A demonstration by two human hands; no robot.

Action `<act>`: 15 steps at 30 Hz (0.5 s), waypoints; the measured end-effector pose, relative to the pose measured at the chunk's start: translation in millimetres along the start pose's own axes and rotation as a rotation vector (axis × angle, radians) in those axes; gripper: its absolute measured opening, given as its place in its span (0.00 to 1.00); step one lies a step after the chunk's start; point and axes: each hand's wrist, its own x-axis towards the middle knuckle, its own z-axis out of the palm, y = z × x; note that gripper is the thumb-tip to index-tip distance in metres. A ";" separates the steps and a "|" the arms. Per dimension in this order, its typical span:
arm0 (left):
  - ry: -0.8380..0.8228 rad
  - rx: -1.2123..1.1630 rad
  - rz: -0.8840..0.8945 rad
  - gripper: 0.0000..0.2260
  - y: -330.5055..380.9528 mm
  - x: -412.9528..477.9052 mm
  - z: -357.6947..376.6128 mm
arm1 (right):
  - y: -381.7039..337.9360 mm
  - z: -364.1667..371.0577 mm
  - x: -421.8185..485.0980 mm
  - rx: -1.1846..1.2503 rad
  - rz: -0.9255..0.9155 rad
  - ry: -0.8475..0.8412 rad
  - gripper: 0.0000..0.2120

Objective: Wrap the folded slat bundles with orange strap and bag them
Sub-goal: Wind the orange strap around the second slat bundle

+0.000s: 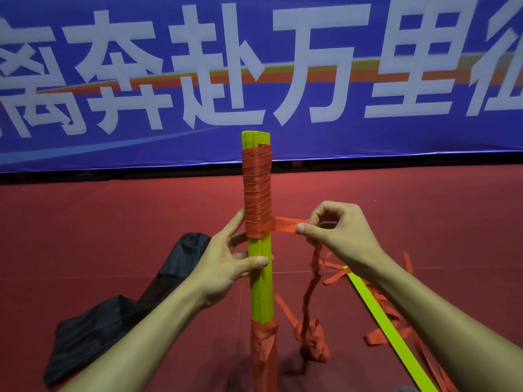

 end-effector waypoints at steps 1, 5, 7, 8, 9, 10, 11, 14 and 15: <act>0.000 0.004 0.002 0.41 0.2 0.1 0.2 | 1.5 0.0 1.1 -0.023 0.012 -0.004 0.09; 0.015 0.025 0.022 0.43 0.7 0.5 4.2 | 9.0 1.6 4.9 -0.214 0.067 -0.066 0.09; 0.055 0.046 0.045 0.43 1.3 0.6 7.2 | 8.0 3.8 4.7 -0.251 0.085 -0.081 0.02; 0.076 0.053 0.060 0.43 2.0 0.4 9.0 | 6.9 5.2 4.5 -0.248 0.095 -0.065 0.03; 0.094 0.062 0.075 0.43 2.7 0.1 10.9 | 5.4 6.8 4.2 -0.240 0.107 -0.036 0.04; 0.109 0.072 0.089 0.42 3.5 0.0 13.3 | 3.5 8.7 3.9 -0.237 0.115 -0.002 0.06; 0.121 0.084 0.102 0.42 4.5 0.3 15.8 | 1.5 10.6 3.7 -0.246 0.117 0.035 0.07; 0.161 0.149 0.126 0.40 7.1 2.0 22.9 | -6.9 17.4 0.8 -0.337 0.075 0.097 0.10; 0.178 0.181 0.134 0.40 8.1 2.6 24.8 | -10.5 19.6 -0.9 -0.345 0.050 0.093 0.11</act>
